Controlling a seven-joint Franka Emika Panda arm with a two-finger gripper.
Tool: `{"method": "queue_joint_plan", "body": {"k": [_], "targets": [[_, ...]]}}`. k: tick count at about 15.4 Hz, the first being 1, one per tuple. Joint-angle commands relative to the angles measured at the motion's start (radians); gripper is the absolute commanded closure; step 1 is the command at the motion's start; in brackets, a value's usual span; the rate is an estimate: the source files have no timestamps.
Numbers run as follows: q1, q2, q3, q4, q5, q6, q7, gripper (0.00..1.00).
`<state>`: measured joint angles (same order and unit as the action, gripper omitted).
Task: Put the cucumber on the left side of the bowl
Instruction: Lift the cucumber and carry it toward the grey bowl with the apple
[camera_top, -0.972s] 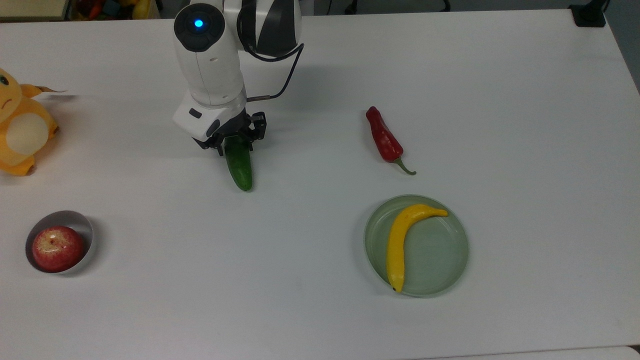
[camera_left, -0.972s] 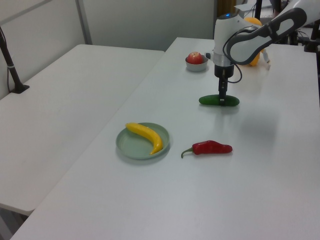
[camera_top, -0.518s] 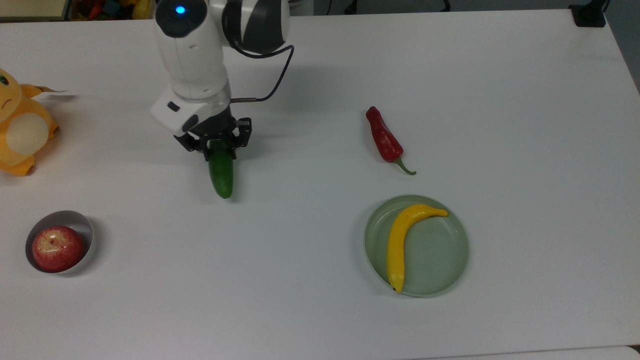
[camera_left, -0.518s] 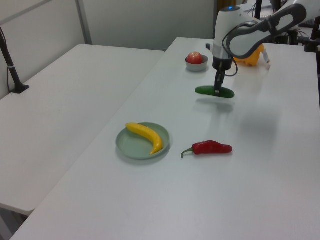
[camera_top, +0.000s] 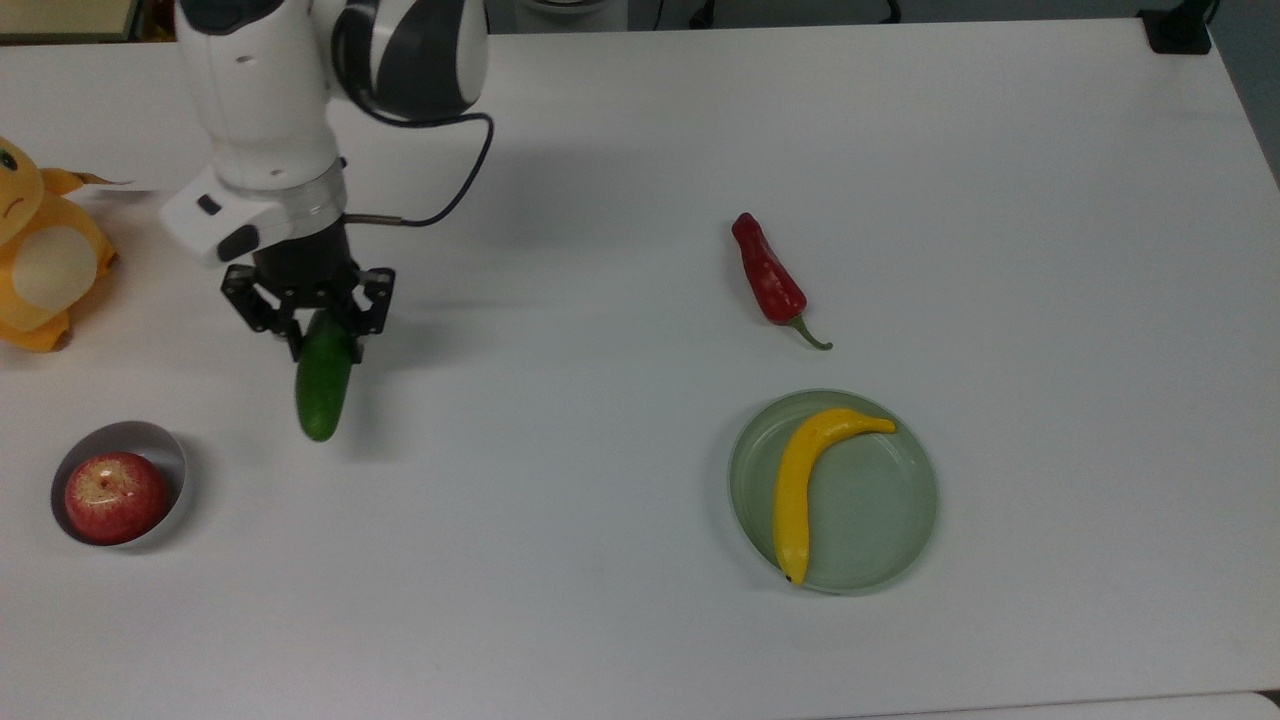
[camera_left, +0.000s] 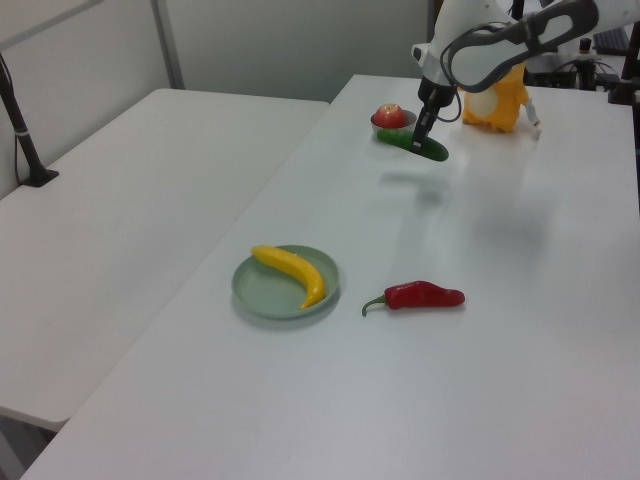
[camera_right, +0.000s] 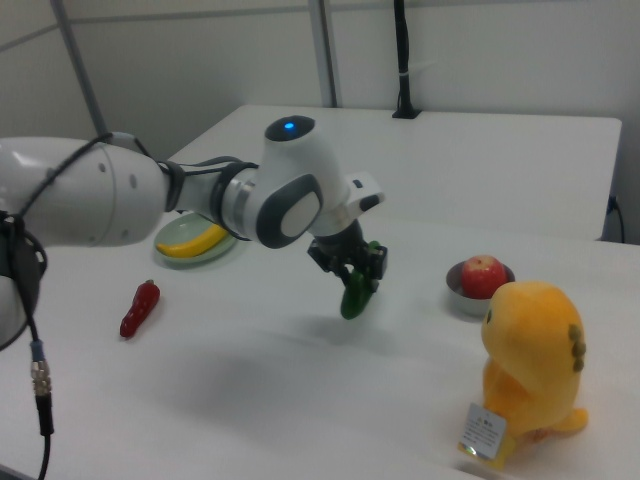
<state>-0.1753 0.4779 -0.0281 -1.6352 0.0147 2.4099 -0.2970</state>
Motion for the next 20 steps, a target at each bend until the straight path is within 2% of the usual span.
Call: {"method": "queue_joint_plan", "body": {"k": [1,6,13,14,15,16,17,19,20], "targets": [[-0.015,0.137,-0.009,0.161,0.03,0.032,-0.06,1.0],[-0.033,0.226,-0.009,0.212,0.024,0.155,-0.06,1.0],[-0.033,0.24,-0.009,0.213,0.019,0.156,-0.067,0.98],[-0.033,0.24,-0.009,0.212,0.021,0.156,-0.064,0.84],[-0.033,0.238,-0.009,0.212,0.021,0.155,-0.057,0.56],[-0.035,0.238,-0.009,0.212,0.027,0.155,-0.05,0.42],[-0.033,0.238,-0.009,0.212,0.027,0.155,-0.048,0.3],[-0.035,0.235,-0.009,0.21,0.025,0.155,-0.057,0.16],[-0.033,0.234,-0.009,0.21,0.021,0.155,-0.057,0.03]]}}
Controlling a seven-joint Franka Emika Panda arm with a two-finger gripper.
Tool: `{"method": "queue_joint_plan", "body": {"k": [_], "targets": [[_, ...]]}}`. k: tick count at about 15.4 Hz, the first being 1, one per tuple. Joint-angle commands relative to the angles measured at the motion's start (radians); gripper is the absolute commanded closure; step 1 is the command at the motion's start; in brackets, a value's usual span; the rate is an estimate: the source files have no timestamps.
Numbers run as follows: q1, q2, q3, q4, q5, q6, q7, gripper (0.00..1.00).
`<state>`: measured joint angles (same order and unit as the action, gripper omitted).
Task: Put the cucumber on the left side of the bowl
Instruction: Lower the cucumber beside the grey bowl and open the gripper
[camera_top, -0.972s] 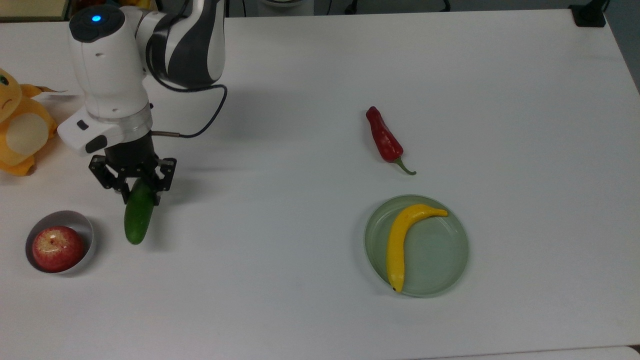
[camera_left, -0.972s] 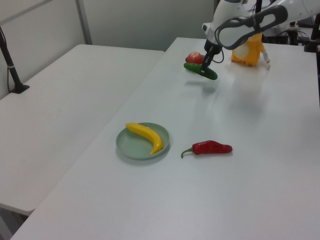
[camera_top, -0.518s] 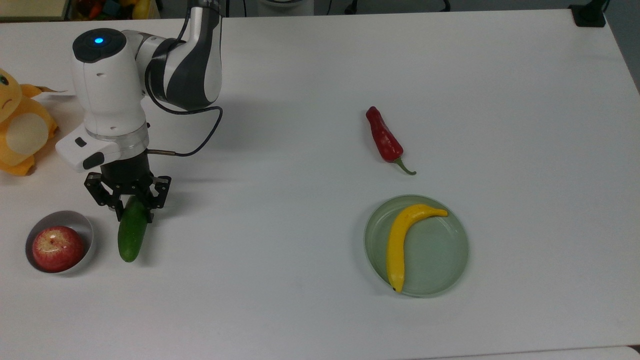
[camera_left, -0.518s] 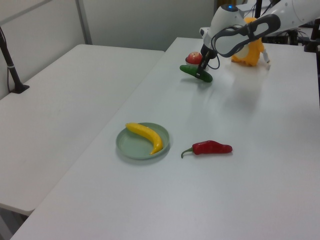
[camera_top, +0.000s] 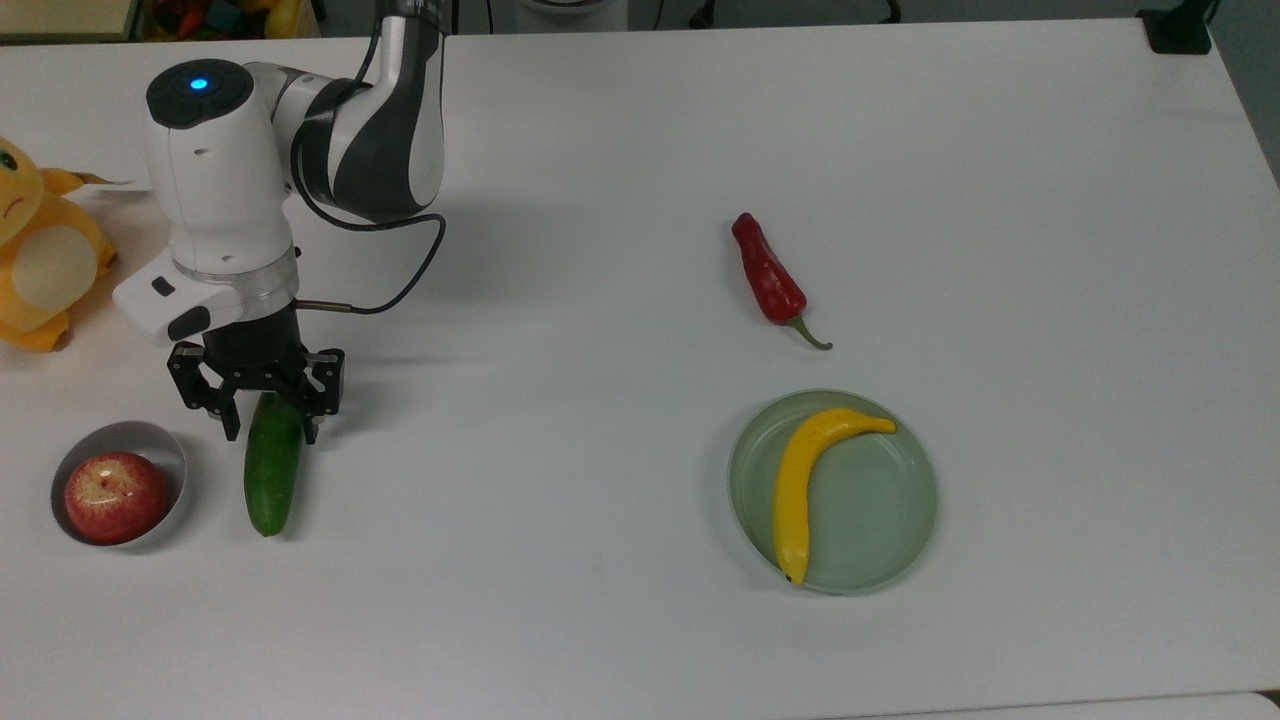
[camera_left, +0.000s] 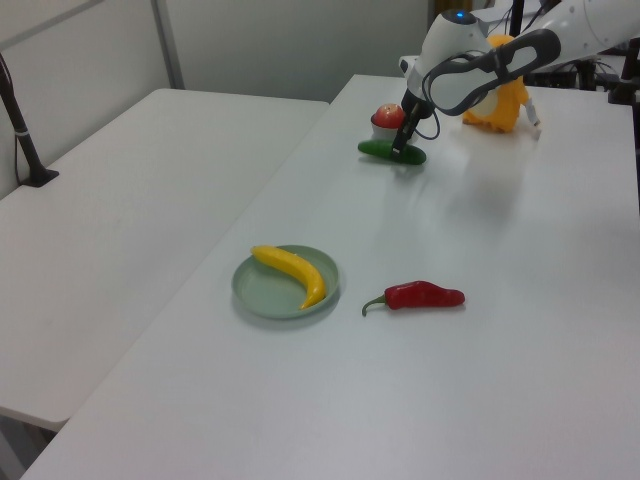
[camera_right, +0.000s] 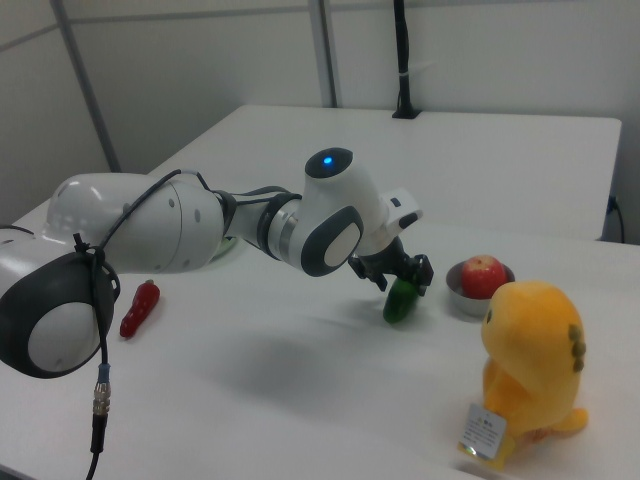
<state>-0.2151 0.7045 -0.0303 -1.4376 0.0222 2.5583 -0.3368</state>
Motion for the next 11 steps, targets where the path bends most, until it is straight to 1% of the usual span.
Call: {"method": "queue_joint_plan", "body": {"k": [1,4,7,9,11], "targets": [[0.007,0.004,-0.006,0.013,0.01,0.005,-0.019,0.0],[0.007,-0.031,-0.006,0.006,0.011,-0.006,-0.013,0.0],[0.01,-0.112,-0.006,-0.053,0.018,-0.022,-0.01,0.0],[0.017,-0.19,-0.005,-0.078,0.024,-0.138,-0.005,0.0],[0.02,-0.288,-0.003,-0.089,0.025,-0.327,0.053,0.0]]}}
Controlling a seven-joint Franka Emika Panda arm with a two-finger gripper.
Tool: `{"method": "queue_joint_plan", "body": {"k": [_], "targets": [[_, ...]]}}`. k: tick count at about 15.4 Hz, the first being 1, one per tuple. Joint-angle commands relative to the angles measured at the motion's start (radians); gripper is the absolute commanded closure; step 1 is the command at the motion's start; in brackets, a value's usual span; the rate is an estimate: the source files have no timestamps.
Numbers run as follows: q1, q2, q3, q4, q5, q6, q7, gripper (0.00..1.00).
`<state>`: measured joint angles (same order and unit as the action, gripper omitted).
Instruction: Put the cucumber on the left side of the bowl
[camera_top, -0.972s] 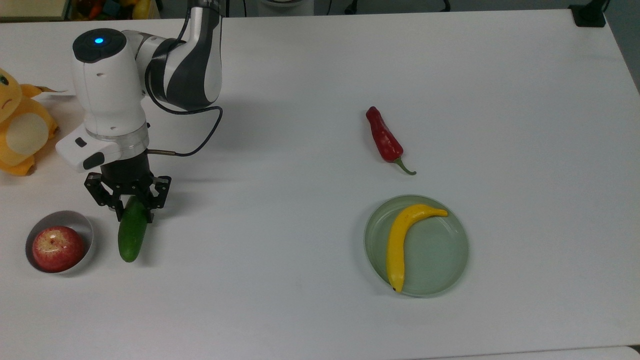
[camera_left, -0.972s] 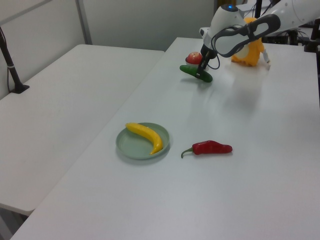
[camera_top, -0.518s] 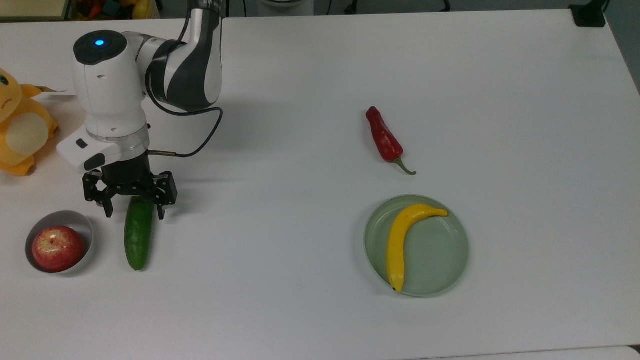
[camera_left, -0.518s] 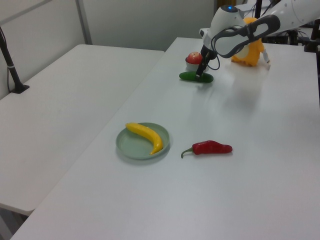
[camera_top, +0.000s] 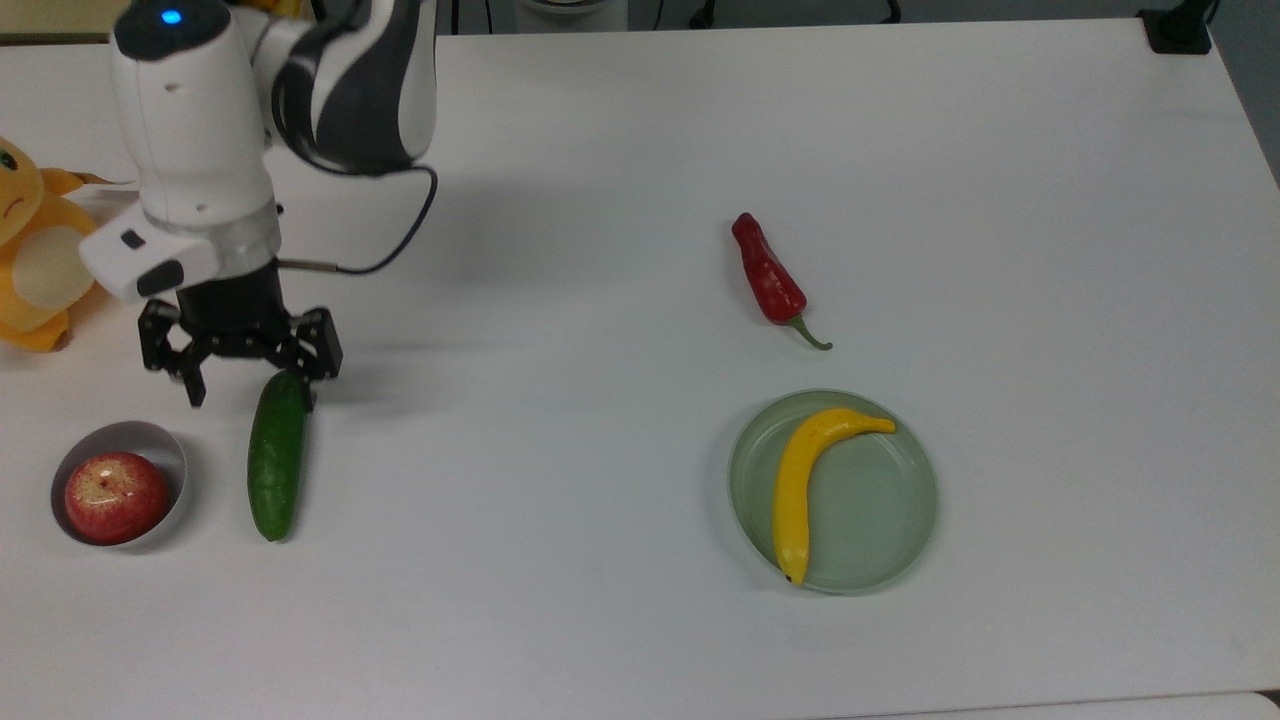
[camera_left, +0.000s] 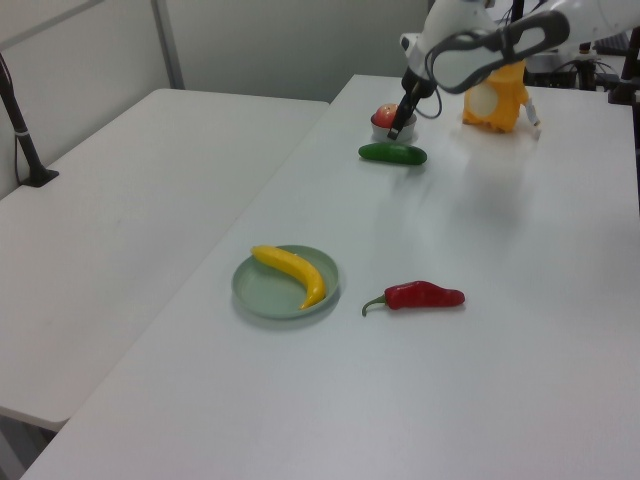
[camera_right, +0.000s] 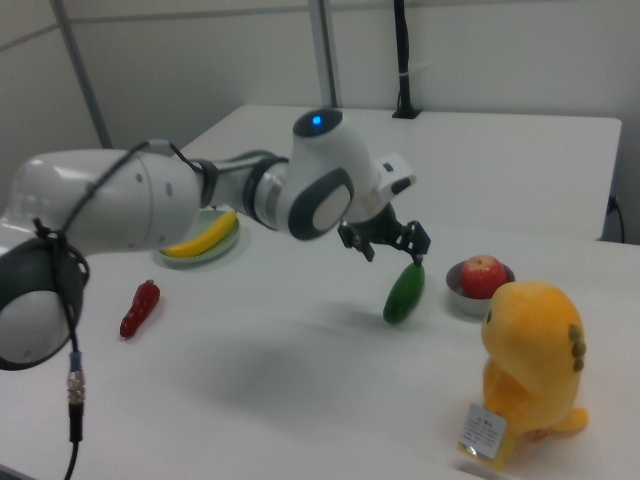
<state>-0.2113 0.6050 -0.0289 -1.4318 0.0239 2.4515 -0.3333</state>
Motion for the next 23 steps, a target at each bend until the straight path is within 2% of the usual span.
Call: {"method": "queue_joint_plan", "body": {"k": [1,4,6,10,13,17,19,21,23], "targets": [[0.024,-0.226,-0.003,-0.088,0.024,-0.318,0.1,0.0],[0.065,-0.345,-0.003,-0.085,0.021,-0.511,0.294,0.0],[0.101,-0.41,0.0,-0.084,0.011,-0.65,0.359,0.0],[0.176,-0.546,0.001,-0.09,0.016,-0.897,0.381,0.0],[0.239,-0.632,-0.006,-0.116,0.024,-1.005,0.385,0.0],[0.309,-0.725,-0.006,-0.217,0.024,-0.991,0.384,0.0],[0.349,-0.726,-0.043,-0.22,0.025,-0.976,0.381,0.0],[0.424,-0.726,-0.112,-0.243,0.025,-0.904,0.381,0.0],[0.438,-0.725,-0.128,-0.256,0.025,-0.835,0.367,0.0]]}}
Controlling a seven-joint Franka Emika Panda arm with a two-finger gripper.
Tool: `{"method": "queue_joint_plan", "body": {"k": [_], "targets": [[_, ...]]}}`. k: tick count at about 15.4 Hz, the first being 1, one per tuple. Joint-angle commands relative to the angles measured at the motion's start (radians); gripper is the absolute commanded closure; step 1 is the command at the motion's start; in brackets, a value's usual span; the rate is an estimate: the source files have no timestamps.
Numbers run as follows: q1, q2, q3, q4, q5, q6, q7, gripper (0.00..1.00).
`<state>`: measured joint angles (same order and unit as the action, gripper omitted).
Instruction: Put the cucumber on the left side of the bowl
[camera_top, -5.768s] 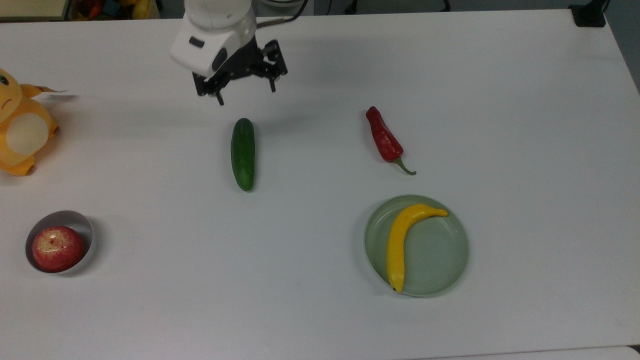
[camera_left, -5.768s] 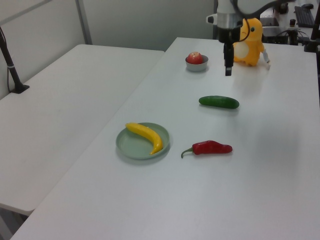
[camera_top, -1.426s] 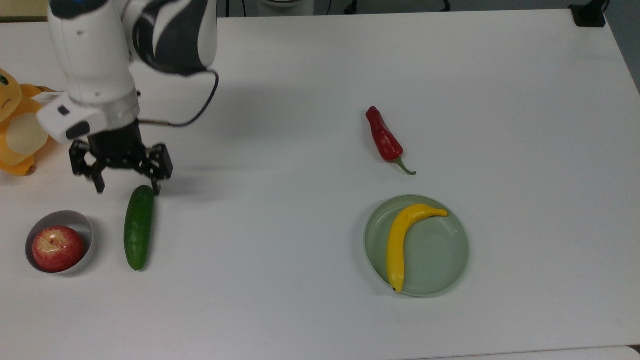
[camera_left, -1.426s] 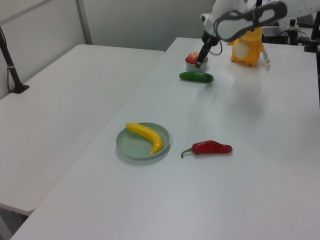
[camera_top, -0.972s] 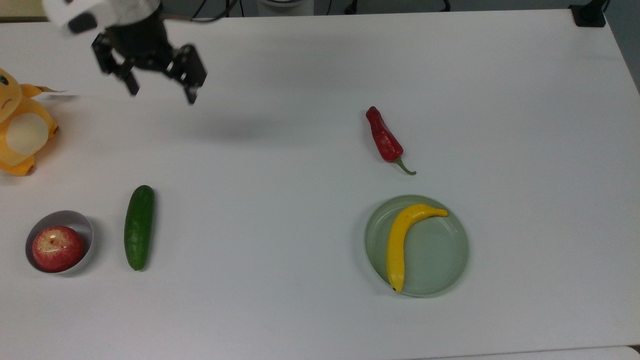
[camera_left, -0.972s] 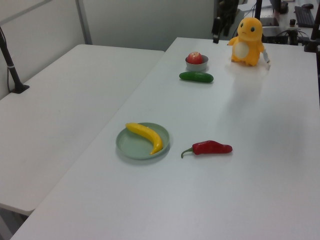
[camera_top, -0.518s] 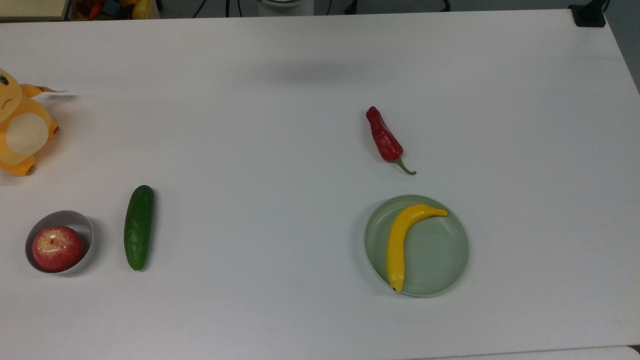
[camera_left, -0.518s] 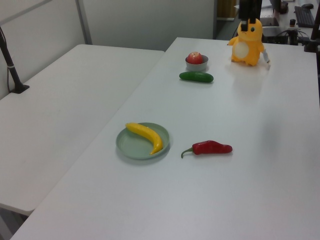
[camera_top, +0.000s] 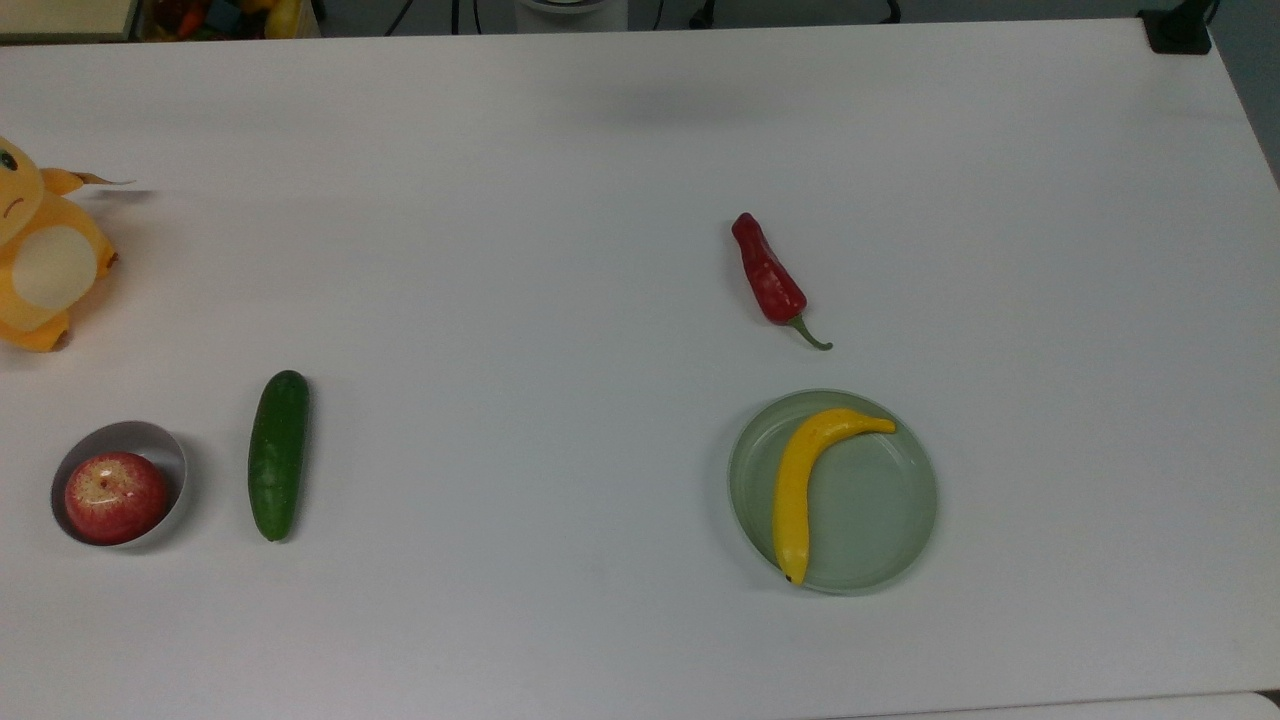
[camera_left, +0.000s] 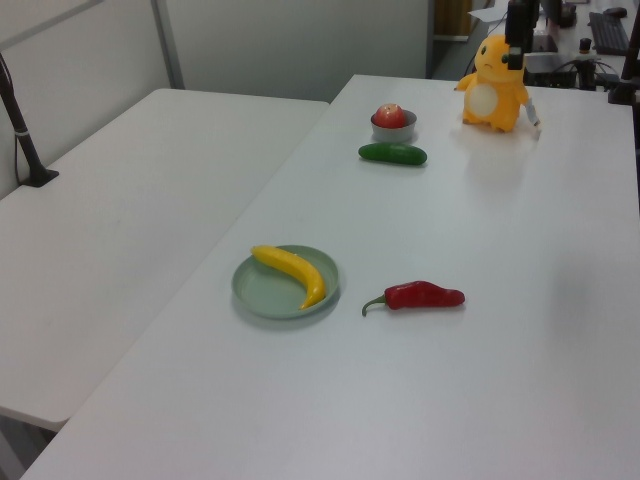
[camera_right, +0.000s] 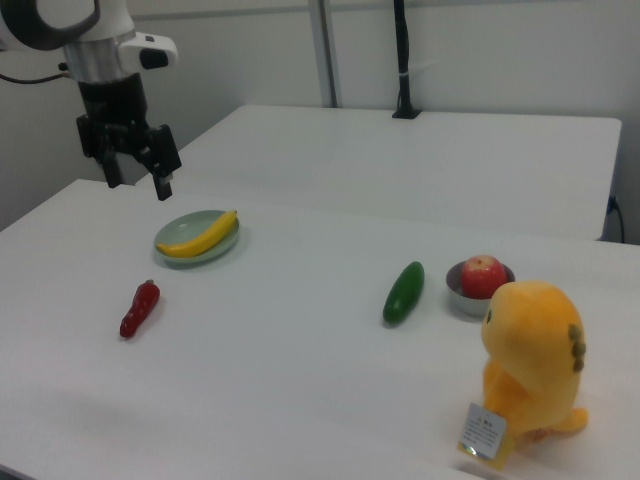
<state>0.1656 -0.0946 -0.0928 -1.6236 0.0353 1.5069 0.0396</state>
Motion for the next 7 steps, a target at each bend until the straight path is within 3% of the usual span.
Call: {"method": "queue_joint_plan", "body": {"k": [1,7], "targets": [[0.061,-0.019,-0.064,-0.064,0.014,0.134,-0.021,0.0],[0.063,0.001,-0.064,-0.062,0.015,0.193,-0.058,0.0]]}}
